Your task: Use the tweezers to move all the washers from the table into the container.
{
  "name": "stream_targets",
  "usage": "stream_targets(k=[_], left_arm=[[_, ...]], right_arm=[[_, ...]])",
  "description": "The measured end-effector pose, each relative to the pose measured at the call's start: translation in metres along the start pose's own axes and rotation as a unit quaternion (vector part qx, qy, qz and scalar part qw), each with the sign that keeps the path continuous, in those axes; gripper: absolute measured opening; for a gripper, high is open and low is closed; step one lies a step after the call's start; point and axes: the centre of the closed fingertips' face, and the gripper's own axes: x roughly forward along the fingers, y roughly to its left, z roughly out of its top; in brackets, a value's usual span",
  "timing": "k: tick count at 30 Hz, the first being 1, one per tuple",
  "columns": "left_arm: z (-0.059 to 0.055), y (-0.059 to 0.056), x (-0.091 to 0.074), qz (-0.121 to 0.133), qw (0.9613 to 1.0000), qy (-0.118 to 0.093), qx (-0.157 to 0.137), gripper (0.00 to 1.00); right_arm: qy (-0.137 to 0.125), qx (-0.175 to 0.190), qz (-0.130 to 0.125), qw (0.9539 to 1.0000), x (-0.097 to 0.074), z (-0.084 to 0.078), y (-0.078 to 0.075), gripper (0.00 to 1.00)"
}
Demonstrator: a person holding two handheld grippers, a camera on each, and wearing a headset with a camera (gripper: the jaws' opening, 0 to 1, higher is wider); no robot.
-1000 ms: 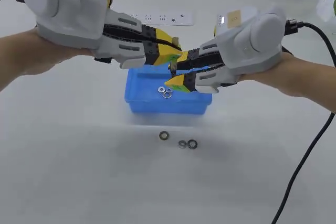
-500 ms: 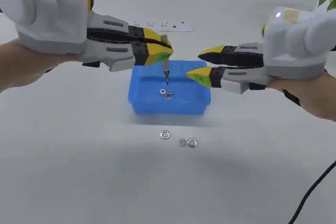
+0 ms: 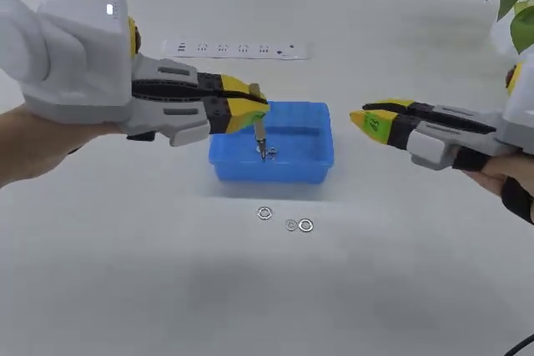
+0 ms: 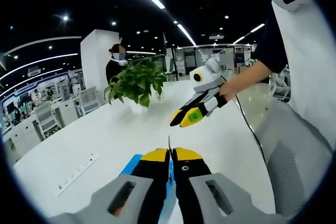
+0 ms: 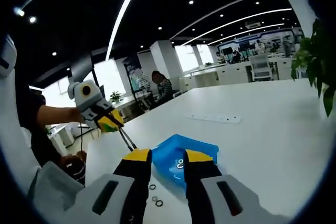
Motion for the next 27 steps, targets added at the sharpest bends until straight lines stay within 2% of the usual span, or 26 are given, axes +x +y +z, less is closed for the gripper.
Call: stream_targets(k=[1, 2, 5, 12, 17, 20, 25, 27], left_arm=[[-0.001, -0.003, 0.0, -0.001, 1.0, 0.0, -0.001, 0.06], [-0.002, -0.006, 0.001, -0.002, 1.0, 0.0, -0.002, 0.06], [-0.008, -0.013, 0.002, -0.005, 1.0, 0.004, -0.005, 0.06], [-0.028, -0.027, 0.004, -0.009, 0.9996, 0.019, -0.018, 0.06], [-0.039, -0.029, 0.005, -0.007, 0.9994, 0.023, -0.025, 0.06], [-0.047, -0.031, 0.005, -0.009, 0.9992, 0.028, -0.028, 0.06], [-0.056, -0.032, 0.009, -0.013, 0.9988, 0.03, -0.036, 0.06], [-0.061, -0.033, 0.01, -0.015, 0.9986, 0.038, -0.035, 0.06]], right_arm=[[-0.004, -0.012, -0.012, 0.9999, -0.006, 0.0, -0.001, 0.35], [-0.002, -0.016, -0.008, 0.9998, -0.011, -0.001, 0.001, 0.41], [-0.002, -0.025, -0.014, 0.9996, -0.025, -0.005, 0.002, 0.5], [0.025, -0.027, -0.024, 0.999, -0.047, -0.03, 0.005, 0.6], [0.04, -0.034, -0.024, 0.9983, -0.053, -0.039, 0.01, 0.65], [0.05, -0.045, -0.024, 0.9974, -0.053, -0.044, 0.013, 0.71], [0.056, -0.042, -0.019, 0.9974, -0.05, -0.053, 0.016, 0.78], [0.062, -0.044, -0.018, 0.9969, -0.047, -0.056, 0.017, 0.81]])
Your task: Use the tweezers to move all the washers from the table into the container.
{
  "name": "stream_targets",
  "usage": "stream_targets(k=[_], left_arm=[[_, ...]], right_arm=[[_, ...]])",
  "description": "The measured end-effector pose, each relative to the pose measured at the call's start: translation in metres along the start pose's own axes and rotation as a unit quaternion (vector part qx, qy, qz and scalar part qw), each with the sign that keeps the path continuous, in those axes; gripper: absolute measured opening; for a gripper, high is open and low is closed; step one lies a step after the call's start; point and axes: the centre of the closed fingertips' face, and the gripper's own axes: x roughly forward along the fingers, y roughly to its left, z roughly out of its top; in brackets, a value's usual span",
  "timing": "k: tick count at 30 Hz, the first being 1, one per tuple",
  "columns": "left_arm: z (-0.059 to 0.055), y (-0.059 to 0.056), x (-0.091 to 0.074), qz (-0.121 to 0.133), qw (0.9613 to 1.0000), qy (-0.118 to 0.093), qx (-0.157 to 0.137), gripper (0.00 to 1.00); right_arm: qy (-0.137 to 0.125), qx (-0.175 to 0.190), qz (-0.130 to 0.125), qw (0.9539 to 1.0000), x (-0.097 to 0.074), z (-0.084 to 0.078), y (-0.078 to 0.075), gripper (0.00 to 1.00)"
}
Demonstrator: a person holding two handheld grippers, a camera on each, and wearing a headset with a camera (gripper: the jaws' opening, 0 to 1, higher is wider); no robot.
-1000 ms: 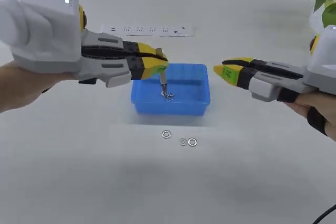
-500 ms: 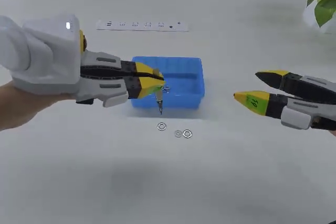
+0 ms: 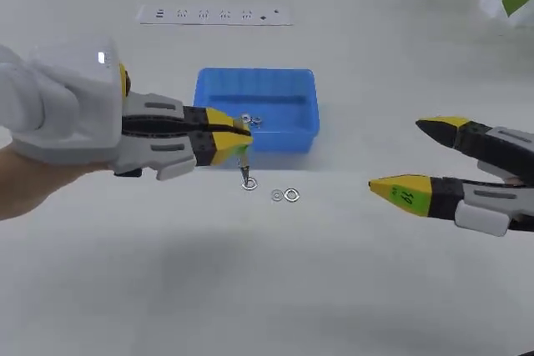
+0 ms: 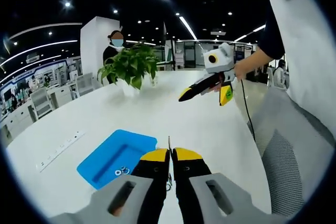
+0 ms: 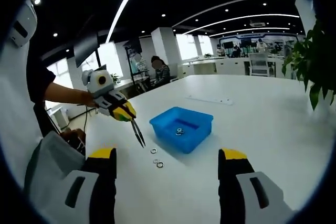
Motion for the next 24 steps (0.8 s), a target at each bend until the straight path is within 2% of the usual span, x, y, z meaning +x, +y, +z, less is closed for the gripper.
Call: stream_targets(k=[4, 12, 24], left_arm=[[-0.005, 0.0, 0.003, -0.001, 1.0, 0.001, -0.005, 0.06], [-0.011, 0.002, 0.01, -0.005, 1.0, 0.0, 0.008, 0.06], [-0.018, 0.002, 0.017, -0.013, 0.9997, 0.007, 0.02, 0.06]], right_arm=[[0.007, -0.015, 0.007, 0.9998, 0.003, -0.003, 0.004, 0.84], [0.027, -0.034, 0.016, 0.999, 0.008, -0.013, 0.008, 0.9], [0.039, -0.042, 0.042, 0.9975, 0.013, -0.022, 0.018, 0.88]])
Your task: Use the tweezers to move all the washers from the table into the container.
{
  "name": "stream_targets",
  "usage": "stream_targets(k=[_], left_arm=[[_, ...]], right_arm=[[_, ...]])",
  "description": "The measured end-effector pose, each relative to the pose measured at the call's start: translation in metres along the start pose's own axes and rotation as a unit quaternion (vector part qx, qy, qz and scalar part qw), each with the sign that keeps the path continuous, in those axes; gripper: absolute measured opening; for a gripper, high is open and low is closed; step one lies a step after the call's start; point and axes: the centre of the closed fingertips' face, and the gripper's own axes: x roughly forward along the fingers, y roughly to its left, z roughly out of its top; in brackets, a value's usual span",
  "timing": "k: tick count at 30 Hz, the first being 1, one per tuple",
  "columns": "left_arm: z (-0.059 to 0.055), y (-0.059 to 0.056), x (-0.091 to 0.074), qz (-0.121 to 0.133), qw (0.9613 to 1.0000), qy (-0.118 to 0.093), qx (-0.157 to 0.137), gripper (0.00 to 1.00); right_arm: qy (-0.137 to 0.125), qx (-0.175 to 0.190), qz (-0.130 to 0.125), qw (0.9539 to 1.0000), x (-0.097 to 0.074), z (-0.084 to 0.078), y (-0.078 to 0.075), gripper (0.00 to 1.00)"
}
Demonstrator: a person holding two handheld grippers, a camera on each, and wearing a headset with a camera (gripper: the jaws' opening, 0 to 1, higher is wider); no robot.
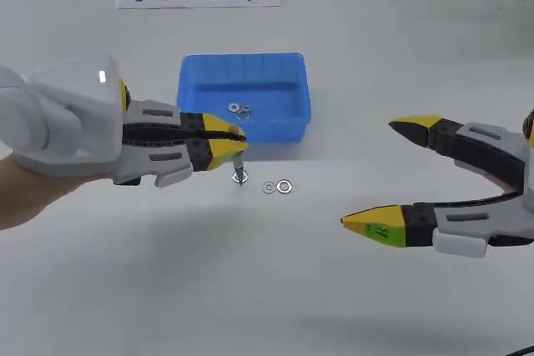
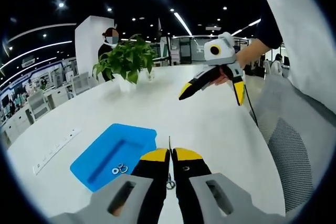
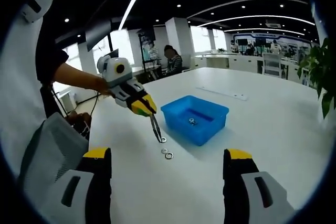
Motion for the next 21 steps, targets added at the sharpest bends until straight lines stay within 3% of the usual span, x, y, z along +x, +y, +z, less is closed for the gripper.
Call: stream_targets(k=[7, 10, 21], left_arm=[[0.0, 0.0, -0.001, -0.012, 0.9998, -0.006, -0.018, 0.06], [-0.002, 0.005, -0.004, -0.004, 0.9997, 0.005, -0.025, 0.06], [-0.002, 0.001, -0.003, -0.029, 0.9989, 0.025, -0.028, 0.06]], right_arm=[[0.002, 0.004, 0.009, 1.0, 0.004, -0.001, 0.004, 0.87], [0.001, 0.001, 0.012, 0.9999, 0.007, 0.002, 0.005, 0.86], [0.005, -0.026, 0.086, 0.9959, 0.045, 0.016, 0.032, 0.74]])
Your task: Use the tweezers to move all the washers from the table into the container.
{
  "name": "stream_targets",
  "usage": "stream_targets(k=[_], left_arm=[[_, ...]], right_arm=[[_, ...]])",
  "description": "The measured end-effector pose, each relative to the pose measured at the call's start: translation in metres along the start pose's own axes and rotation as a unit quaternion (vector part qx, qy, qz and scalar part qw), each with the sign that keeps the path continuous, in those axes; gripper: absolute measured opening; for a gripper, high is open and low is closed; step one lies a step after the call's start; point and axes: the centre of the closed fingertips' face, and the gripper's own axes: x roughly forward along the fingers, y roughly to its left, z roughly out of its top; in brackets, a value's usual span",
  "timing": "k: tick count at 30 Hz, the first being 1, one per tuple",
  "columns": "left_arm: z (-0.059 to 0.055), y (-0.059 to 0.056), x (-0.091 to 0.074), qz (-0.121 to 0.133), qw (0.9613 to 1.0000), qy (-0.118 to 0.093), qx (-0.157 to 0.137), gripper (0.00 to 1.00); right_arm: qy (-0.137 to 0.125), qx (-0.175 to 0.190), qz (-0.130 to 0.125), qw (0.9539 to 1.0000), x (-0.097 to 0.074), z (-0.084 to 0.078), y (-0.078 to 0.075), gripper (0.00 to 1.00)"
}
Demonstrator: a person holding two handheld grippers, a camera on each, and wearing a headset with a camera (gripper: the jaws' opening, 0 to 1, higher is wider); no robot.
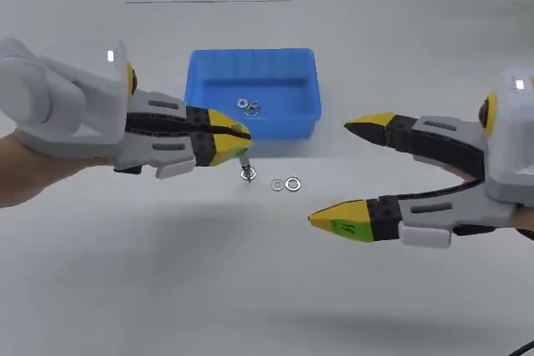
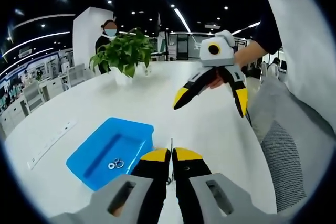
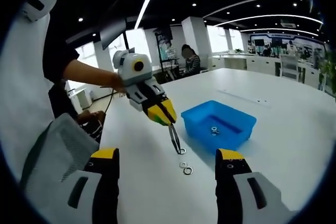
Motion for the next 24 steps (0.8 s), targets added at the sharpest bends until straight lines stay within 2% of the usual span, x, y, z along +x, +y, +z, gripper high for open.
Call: stream_targets(k=[4, 8, 17, 21, 24], left_arm=[[0.0, 0.003, 0.001, 0.0, 1.0, 0.008, 0.0, 0.06], [-0.002, 0.003, 0.0, -0.005, 0.9999, 0.014, -0.003, 0.06], [-0.004, 0.001, 0.002, -0.016, 0.9997, 0.017, -0.008, 0.06], [-0.005, 0.0, 0.001, -0.019, 0.9996, 0.021, -0.008, 0.06], [-0.005, 0.001, 0.0, -0.018, 0.9996, 0.022, -0.01, 0.06]], right_arm=[[0.007, -0.007, 0.021, 0.9997, 0.017, 0.002, 0.0, 0.64], [0.02, -0.021, 0.036, 0.9989, 0.034, 0.0, -0.001, 0.6], [0.057, -0.037, 0.073, 0.995, 0.077, -0.015, -0.009, 0.45], [0.076, -0.039, 0.082, 0.9929, 0.091, -0.023, -0.016, 0.38], [0.088, -0.042, 0.091, 0.9911, 0.096, -0.027, -0.016, 0.35]])
